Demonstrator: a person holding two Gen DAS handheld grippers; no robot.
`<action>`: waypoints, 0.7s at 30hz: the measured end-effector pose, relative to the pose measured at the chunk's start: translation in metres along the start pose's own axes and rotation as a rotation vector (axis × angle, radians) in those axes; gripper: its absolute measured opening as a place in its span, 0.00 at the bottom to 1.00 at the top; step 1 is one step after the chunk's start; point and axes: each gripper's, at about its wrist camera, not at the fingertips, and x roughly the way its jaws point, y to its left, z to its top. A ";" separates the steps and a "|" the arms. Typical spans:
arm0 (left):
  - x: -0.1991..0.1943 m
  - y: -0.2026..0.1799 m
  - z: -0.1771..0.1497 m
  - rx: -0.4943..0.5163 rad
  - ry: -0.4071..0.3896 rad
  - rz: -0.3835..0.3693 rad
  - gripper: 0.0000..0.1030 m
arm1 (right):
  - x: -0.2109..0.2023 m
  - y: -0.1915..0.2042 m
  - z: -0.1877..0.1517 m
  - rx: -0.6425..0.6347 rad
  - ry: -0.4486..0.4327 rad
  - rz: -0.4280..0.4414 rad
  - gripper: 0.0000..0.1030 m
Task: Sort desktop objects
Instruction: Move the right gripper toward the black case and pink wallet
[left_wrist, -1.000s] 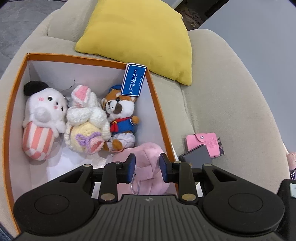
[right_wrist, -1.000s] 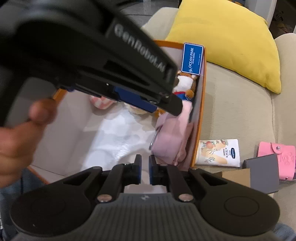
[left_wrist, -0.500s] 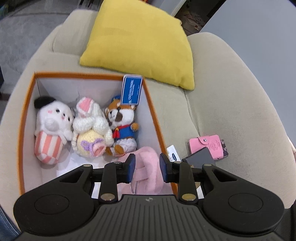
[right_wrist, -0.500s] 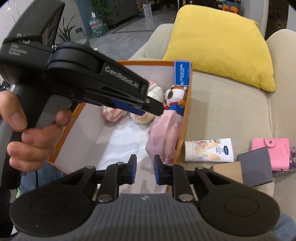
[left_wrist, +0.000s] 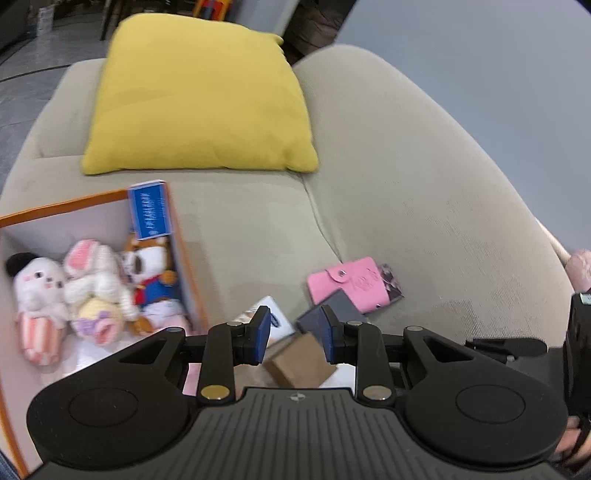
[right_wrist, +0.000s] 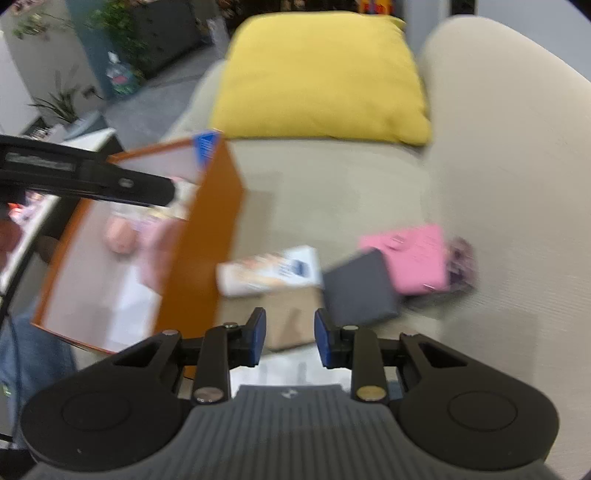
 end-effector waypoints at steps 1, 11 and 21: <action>0.006 -0.006 0.002 0.009 0.013 -0.001 0.31 | 0.002 -0.008 0.000 -0.005 0.014 -0.014 0.30; 0.066 -0.053 0.015 0.073 0.111 -0.004 0.31 | 0.021 -0.056 0.016 -0.255 0.090 -0.100 0.31; 0.122 -0.067 0.029 0.079 0.200 0.014 0.31 | 0.058 -0.055 0.026 -0.613 0.107 -0.114 0.46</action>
